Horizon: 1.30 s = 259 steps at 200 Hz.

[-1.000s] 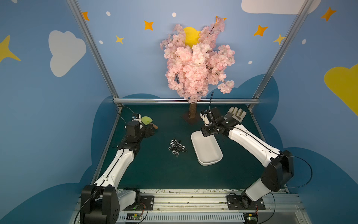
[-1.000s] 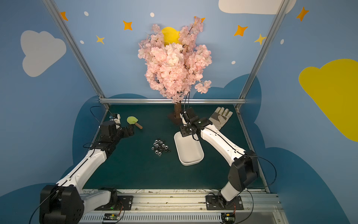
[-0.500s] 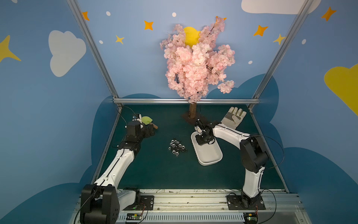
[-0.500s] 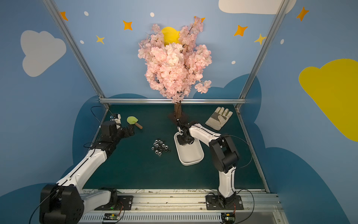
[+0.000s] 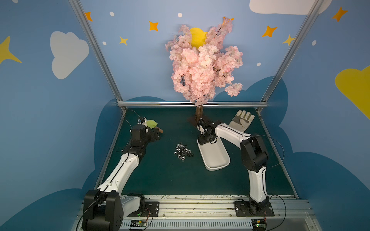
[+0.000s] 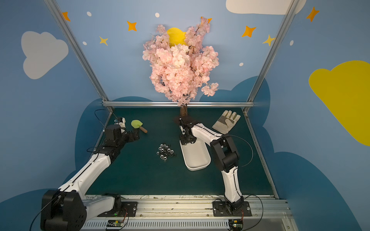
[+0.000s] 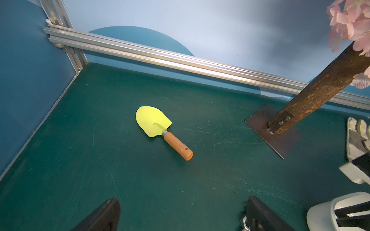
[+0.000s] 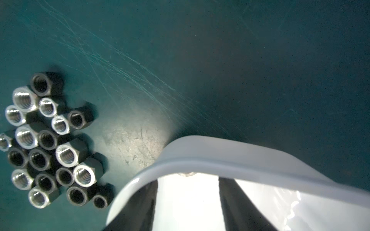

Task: Put the nuts on the desktop into the storage box
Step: Place the nut in the storage box, then pick up the nut from the center of the board.

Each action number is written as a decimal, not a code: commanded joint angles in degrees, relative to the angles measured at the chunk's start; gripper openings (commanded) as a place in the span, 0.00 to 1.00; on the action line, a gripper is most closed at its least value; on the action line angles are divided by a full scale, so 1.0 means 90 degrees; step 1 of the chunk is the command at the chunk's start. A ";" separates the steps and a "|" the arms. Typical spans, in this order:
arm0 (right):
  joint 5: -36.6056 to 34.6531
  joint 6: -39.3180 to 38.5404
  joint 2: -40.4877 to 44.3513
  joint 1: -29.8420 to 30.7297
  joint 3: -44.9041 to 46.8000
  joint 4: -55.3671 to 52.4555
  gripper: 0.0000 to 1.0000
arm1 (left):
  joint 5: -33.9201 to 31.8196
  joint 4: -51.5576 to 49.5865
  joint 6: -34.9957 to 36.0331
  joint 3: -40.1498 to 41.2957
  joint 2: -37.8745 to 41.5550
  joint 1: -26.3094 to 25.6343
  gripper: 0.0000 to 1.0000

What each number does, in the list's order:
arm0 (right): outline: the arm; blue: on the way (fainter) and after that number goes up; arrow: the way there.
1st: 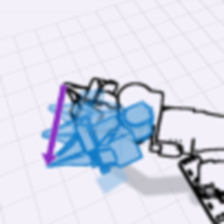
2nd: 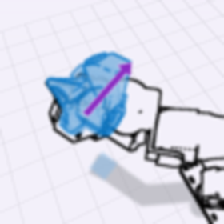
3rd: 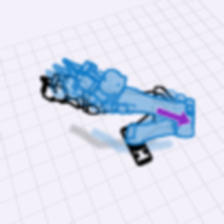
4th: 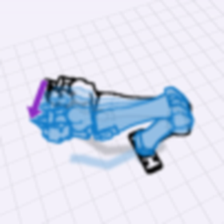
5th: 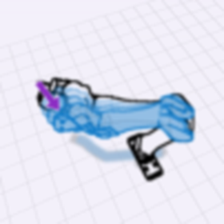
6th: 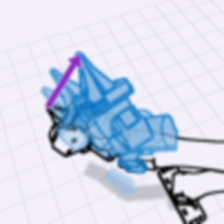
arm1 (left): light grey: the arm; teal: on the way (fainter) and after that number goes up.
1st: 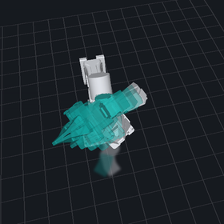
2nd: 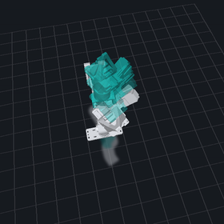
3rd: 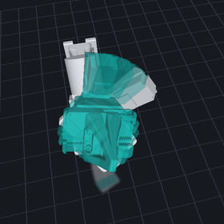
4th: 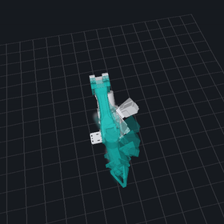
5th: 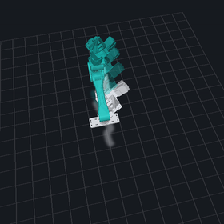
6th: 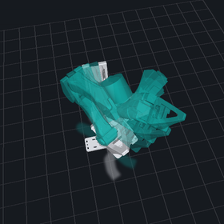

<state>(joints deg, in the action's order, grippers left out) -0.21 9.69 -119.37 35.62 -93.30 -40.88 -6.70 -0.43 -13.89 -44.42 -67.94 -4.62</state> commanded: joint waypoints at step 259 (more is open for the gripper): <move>0.0684 0.0649 -0.2994 0.1206 -0.4316 -0.1436 0.48 | -0.0134 0.0047 0.0030 0.0139 0.0175 -0.0105 1.00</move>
<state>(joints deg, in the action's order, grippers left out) 6.24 14.24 -145.71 46.35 -132.27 -52.58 -7.38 -0.32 -13.89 -44.18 -67.33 -5.32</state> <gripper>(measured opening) 0.483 0.999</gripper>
